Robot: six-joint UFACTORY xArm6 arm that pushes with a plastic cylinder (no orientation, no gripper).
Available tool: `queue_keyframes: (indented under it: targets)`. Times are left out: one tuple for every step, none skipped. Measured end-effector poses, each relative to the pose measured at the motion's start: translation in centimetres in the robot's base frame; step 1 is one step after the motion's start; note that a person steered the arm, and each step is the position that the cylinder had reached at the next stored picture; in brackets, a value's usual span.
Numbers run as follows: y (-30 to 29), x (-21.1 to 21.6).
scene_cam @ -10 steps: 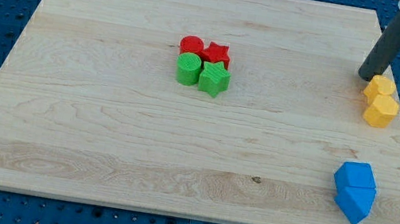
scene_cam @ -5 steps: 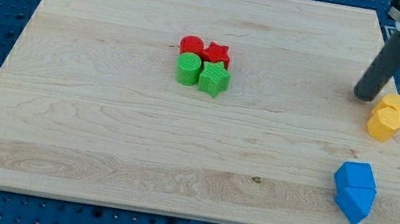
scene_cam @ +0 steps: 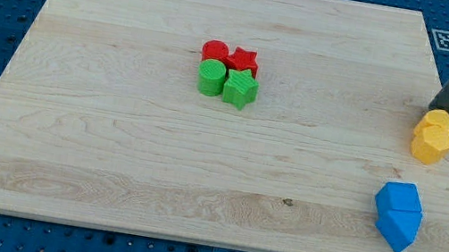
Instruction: Move the yellow hexagon along with the yellow heart diagonally right to the blue cube
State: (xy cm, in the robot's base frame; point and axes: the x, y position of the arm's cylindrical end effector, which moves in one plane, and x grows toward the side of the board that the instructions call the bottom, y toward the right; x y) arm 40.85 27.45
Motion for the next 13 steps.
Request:
queue_keyframes:
  targets:
    - [-1.4,0.0]
    - [-1.4,0.1]
    - [-1.0,0.9]
    - [-0.9,2.6]
    - [-0.6,4.2]
    - [-0.4,3.0]
    - [-2.1,1.6]
    - [-4.7,2.0]
    - [-4.4,2.3]
    - [-3.0,2.7]
    - [-2.6,4.4]
    - [-2.0,6.1]
    - [-0.7,6.9]
